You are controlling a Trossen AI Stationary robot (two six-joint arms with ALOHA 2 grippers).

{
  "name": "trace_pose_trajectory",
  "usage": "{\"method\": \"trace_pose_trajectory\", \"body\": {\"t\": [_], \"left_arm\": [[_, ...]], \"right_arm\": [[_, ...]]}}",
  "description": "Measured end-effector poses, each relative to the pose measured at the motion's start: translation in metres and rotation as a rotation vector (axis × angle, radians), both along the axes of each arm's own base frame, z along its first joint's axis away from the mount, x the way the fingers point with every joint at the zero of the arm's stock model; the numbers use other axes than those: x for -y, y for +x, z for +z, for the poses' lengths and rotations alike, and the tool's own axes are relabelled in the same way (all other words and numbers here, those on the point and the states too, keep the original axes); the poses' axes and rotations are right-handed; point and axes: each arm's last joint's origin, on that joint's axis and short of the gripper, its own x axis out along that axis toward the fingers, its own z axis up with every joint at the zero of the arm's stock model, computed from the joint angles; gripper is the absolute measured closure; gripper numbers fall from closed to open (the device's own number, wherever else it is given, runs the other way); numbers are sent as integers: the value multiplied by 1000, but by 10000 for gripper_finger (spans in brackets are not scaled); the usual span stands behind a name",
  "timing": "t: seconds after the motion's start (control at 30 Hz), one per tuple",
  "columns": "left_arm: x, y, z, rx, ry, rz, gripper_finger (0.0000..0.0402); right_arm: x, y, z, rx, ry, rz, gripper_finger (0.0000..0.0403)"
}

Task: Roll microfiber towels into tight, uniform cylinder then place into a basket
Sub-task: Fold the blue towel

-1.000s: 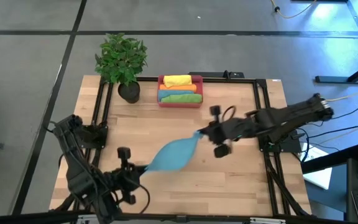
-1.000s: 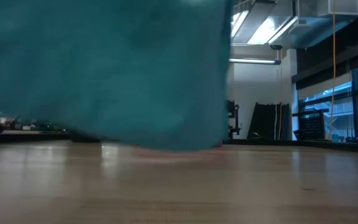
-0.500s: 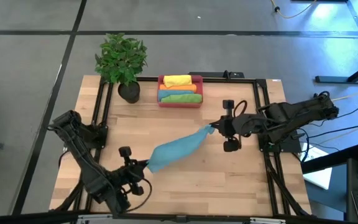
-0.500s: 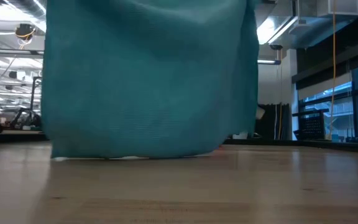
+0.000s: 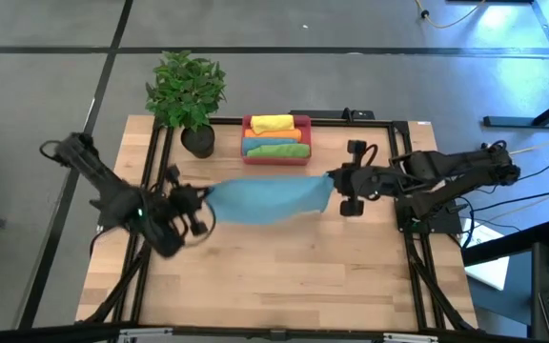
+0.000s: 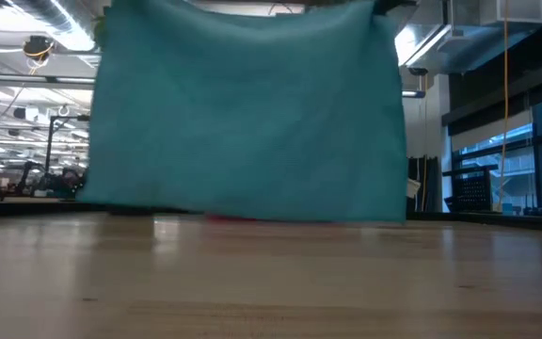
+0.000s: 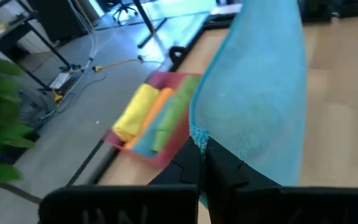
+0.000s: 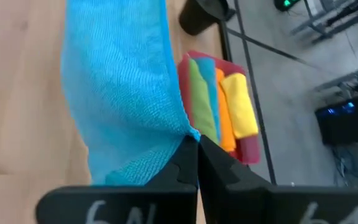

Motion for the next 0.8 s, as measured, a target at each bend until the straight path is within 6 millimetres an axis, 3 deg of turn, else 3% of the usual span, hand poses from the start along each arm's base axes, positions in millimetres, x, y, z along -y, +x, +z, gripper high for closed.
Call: {"method": "trace_pose_trajectory", "body": {"t": [0.17, 0.3, 0.4, 0.53, 0.8], "left_arm": [[-35, -5, 12, -12, 88, 10, 401], [-46, -5, 12, 1, 116, 3, 401], [-38, -2, -1, 4, 114, -58, 401], [-21, -1, -34, 17, 106, -130, 401], [23, -9, -96, 88, -32, -278, 401]], "right_arm": [[17, 1, 1, -8, -102, -110, 401], [21, 1, 1, -2, -117, -135, 401], [12, 3, 0, 23, -74, -112, 402], [-11, 4, -17, -5, -34, -42, 402], [-81, 4, -88, -91, 166, 132, 402]]}}
